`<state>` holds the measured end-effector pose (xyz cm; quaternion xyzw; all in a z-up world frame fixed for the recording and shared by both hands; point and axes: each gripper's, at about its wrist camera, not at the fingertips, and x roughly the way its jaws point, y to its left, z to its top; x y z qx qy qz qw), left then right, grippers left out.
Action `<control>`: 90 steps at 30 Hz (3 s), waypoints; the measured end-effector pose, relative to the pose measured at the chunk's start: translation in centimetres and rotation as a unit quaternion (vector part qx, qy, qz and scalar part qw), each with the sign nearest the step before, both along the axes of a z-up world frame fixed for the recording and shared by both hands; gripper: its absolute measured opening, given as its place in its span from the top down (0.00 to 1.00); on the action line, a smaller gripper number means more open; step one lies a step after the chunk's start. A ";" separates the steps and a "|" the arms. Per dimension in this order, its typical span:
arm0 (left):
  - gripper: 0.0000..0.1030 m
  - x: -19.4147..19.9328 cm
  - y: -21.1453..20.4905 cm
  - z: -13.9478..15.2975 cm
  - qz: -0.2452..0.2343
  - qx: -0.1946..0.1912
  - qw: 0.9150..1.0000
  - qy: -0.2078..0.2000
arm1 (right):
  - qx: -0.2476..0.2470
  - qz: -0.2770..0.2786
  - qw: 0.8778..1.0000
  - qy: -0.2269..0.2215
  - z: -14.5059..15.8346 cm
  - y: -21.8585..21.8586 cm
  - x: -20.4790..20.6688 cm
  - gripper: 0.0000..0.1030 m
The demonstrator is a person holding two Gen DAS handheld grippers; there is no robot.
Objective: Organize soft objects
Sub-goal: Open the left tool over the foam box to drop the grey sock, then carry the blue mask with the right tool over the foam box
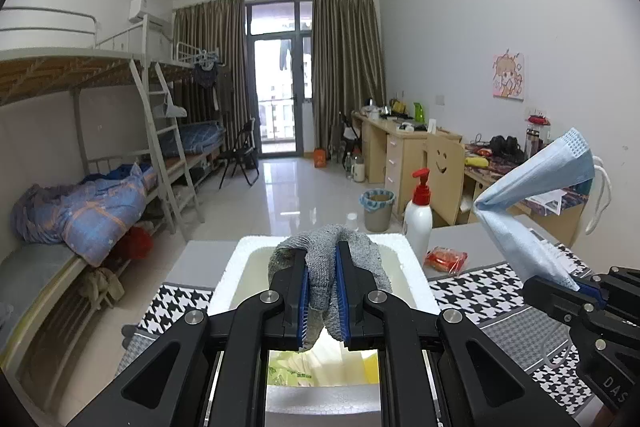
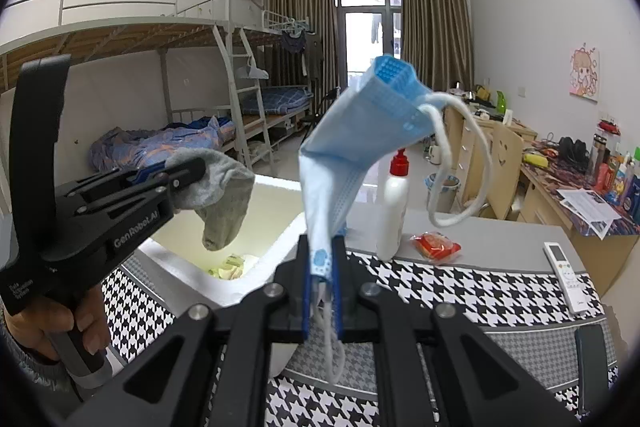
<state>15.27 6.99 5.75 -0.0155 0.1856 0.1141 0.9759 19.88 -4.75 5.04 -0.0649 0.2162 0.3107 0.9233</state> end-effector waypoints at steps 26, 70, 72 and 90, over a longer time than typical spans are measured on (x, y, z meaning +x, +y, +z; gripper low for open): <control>0.03 -1.1 1.4 -0.5 -0.001 -0.011 1.000 -0.006 | -0.005 -0.012 1.000 0.012 -0.5 1.0 1.0 0.89; 0.01 -7.9 6.4 -0.9 0.102 -0.002 0.993 -0.057 | -0.018 0.053 0.998 0.002 0.2 6.5 0.4 0.89; 0.01 -7.9 6.5 -1.0 0.104 -0.002 0.993 -0.056 | -0.020 0.056 0.998 0.005 0.1 6.8 0.5 0.89; 0.01 -8.6 7.8 -2.4 0.123 -0.015 0.991 -0.046 | -0.034 0.073 0.996 0.030 -0.8 9.8 1.1 0.89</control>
